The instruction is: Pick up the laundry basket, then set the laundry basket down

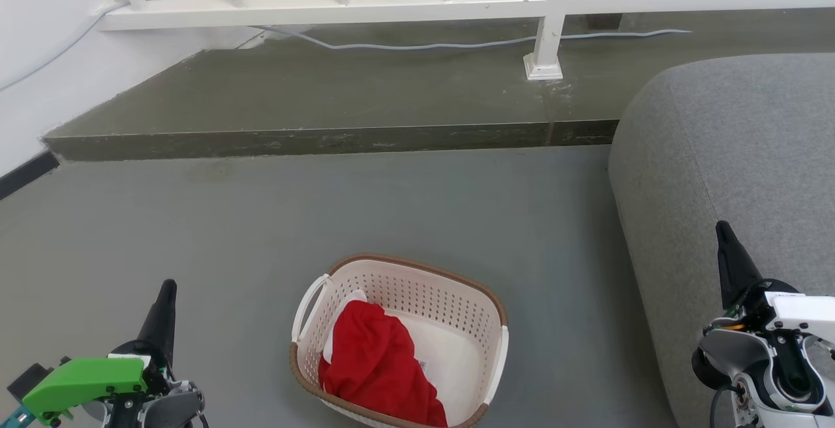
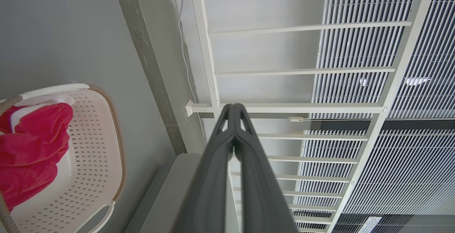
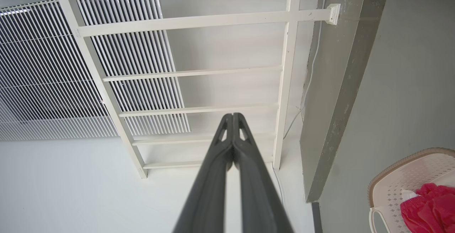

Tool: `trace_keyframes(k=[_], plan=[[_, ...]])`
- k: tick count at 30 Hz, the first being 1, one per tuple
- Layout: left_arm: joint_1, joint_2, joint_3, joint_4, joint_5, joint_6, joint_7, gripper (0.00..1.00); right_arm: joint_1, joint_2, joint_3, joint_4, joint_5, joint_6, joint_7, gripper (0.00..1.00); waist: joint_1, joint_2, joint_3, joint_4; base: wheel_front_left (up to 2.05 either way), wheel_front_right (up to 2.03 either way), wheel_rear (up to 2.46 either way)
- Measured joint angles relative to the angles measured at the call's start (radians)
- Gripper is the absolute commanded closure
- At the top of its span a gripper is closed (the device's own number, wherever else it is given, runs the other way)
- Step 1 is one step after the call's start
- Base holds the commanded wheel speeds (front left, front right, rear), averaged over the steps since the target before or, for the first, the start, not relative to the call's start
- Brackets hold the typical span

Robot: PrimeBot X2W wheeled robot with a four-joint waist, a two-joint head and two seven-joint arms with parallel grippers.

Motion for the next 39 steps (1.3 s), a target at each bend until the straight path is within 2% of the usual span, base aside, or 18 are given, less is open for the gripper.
trace_keyframes(k=[7,8,17,24,39], plan=[[0.01,-0.007,-0.001,0.018,-0.001,0.001,0.0,1.0,0.01,0.007,0.0,0.017,0.001,-0.001,0.0,1.0,0.0001,0.0,0.0,0.0,0.0,0.0,0.0],[0.019,-0.012,-0.002,0.031,-0.001,0.001,0.0,0.0,0.02,0.014,0.0,0.029,0.001,-0.001,-0.001,0.0,0.0,0.0,0.0,0.0,0.0,0.0,0.0],[0.051,-0.03,-0.018,0.051,0.018,0.001,-0.019,0.0,0.059,0.029,0.017,0.057,-0.013,-0.001,-0.02,0.0,0.0001,0.0,0.0,0.001,0.0,0.0,0.0],[0.051,-0.03,-0.024,0.036,0.079,0.001,-0.042,0.0,0.059,0.028,0.035,0.053,-0.085,-0.003,-0.043,0.0,0.0001,0.0,0.0,0.002,0.0,0.0,0.0],[0.051,-0.026,-0.038,-0.033,0.329,0.027,-0.09,0.0,0.058,0.024,0.078,0.0,-0.346,-0.047,-0.091,0.0,0.0001,0.0,0.002,0.005,0.0,0.0,0.0]])
